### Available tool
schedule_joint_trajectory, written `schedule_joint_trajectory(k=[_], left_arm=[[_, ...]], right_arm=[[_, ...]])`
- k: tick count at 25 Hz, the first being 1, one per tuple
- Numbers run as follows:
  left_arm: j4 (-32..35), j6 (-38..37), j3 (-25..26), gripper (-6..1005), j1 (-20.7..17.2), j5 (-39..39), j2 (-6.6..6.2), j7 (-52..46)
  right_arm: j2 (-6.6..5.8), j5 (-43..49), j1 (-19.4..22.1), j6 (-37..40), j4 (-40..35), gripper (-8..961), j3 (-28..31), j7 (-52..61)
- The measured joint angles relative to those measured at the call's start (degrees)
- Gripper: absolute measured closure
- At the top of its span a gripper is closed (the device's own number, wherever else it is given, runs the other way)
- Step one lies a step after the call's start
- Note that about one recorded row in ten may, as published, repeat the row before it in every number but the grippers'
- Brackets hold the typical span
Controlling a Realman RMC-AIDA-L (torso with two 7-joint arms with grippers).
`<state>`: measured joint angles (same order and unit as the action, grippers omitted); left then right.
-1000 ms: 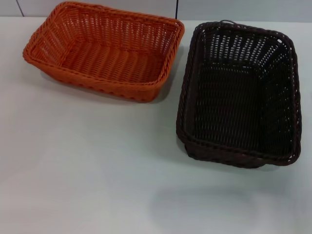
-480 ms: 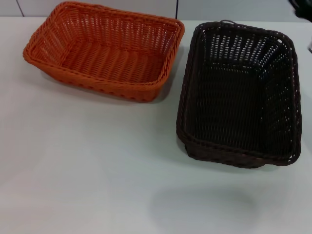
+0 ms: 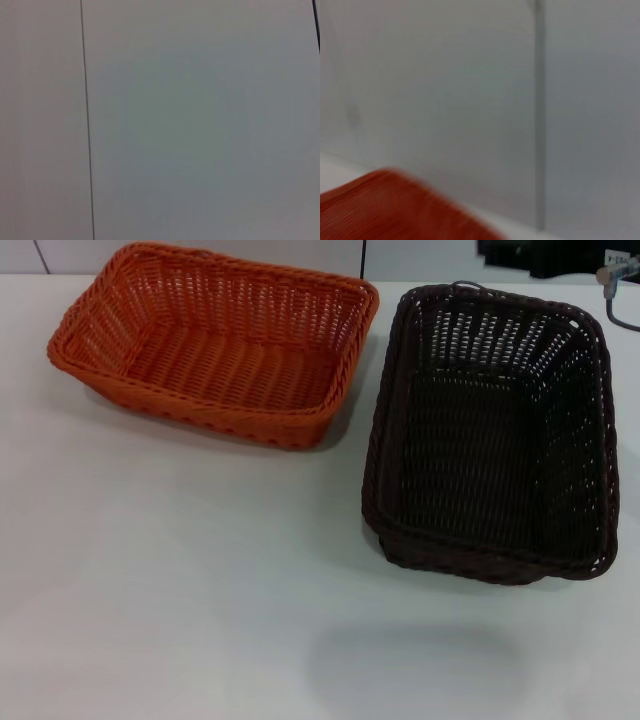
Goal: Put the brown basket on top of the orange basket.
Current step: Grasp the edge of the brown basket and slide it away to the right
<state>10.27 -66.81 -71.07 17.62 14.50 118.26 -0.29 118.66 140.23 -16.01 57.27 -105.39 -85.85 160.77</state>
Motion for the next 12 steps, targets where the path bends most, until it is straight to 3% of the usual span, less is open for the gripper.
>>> schedule_joint_trajectory(k=[1,6,10,12], left_arm=[[0.0,0.0,0.0,233,0.0,0.0,0.0,0.0],[-0.07,1.02,0.84,233,0.65,-0.01,-0.07,0.44],[-0.08,2.79,1.0,233,1.34,0.0,-0.07,0.5],[-0.07,2.96,1.0,233,1.41,0.01,-0.06,0.55]], right_arm=[[0.0,0.0,0.0,0.0,0.0,143,0.0,0.0],[-0.22,-12.33,-7.22,23.39,0.89,143,12.15,-3.66],[-0.52,-14.23,-12.71,38.16,4.71,143,18.45,-4.42],[-0.73,-14.11,-13.55,40.73,5.54,143,18.85,-4.59]])
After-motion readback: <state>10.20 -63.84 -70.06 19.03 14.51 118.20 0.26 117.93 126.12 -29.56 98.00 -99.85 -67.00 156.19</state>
